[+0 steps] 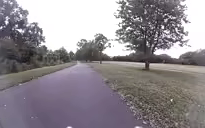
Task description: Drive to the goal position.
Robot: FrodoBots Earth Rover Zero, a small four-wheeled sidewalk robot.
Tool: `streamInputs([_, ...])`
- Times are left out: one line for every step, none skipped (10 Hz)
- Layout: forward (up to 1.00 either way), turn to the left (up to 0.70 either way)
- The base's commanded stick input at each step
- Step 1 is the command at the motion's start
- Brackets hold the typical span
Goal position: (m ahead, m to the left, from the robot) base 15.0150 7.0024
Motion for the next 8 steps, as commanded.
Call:
streamInputs([0.45,0.00])
streamInputs([0.45,0.00])
streamInputs([0.45,0.00])
streamInputs([0.45,0.00])
streamInputs([0.45,0.00])
streamInputs([0.49,0.00])
streamInputs([0.60,0.00])
streamInputs([0.60,0.00])
